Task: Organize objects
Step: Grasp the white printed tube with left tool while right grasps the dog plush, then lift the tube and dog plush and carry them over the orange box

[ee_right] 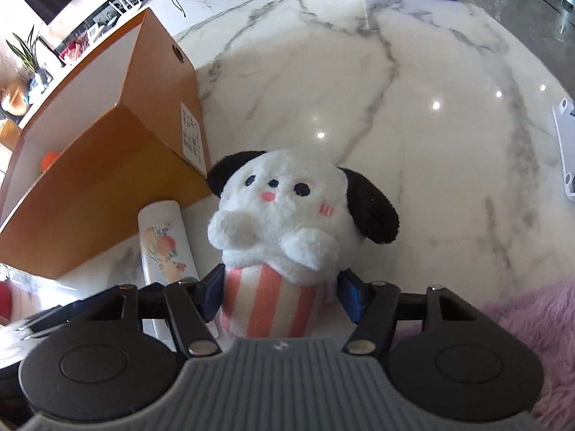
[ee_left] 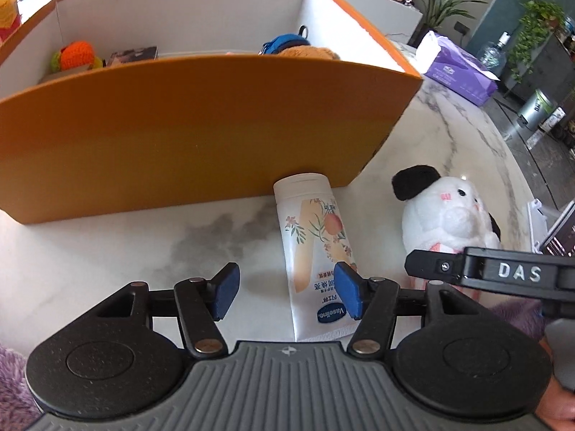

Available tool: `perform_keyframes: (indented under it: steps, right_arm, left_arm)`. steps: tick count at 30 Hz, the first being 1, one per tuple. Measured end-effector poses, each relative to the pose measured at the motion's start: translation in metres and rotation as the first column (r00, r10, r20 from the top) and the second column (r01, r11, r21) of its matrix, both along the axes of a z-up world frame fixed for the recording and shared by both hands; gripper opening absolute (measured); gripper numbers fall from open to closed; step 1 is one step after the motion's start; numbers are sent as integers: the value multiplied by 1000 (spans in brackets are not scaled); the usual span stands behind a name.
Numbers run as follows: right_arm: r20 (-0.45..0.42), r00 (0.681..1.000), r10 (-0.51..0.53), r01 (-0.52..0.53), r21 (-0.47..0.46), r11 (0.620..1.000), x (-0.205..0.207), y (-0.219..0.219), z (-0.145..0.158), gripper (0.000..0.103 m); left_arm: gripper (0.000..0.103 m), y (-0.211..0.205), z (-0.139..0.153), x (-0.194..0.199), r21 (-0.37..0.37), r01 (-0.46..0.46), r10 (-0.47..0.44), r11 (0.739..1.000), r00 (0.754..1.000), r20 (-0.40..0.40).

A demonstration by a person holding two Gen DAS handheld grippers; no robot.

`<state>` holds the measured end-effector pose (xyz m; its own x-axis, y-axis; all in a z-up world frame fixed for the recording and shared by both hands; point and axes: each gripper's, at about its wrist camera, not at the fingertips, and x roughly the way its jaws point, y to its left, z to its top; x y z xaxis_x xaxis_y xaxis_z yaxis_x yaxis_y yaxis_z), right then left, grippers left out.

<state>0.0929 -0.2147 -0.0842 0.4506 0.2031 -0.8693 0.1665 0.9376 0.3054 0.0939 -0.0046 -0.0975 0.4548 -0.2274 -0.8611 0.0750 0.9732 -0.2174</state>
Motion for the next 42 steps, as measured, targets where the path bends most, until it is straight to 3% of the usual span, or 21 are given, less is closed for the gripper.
perform_keyframes:
  steps: [2,12,15,20,23,25,33,42]
  right_arm:
    - [12,1000,1,-1,3,1000,-1,1,0,66]
    - [21,998,-63,62,78,995,-5,-8,-1,66]
    - [71,992,-107,106,15,994,-10,-9,6,66]
    - [60,996,-71,70,21,997,-7,-6,3,66]
    - [52,996,-67,66,24,998,-7,-7,2,66]
    - [49,997,-62,61,24,998,-7,-6,1,66]
    - [54,997,-47,47,4,999,-4,-2,0,66]
    - [68,998,-1,4,-46,999,-6,8,1,66]
  left_arm:
    - [76,-2,-2,1,-11,-11,11,1000,1000,9]
    - [77,-17,-2,8,29,0,-1,1000,999,40]
    - [77,-26,-3,5,87,38,-44,995,997,68]
    - [76,-37,-4,0,177,71,-89,982,992,93]
    - [69,-39,-4,-2,210,80,-104,974,989,103]
    - [62,-37,-3,-3,208,84,-108,975,988,108]
    - [55,-30,-2,-5,185,78,-98,980,990,99]
    - [53,-20,1,-10,136,76,-85,988,994,63]
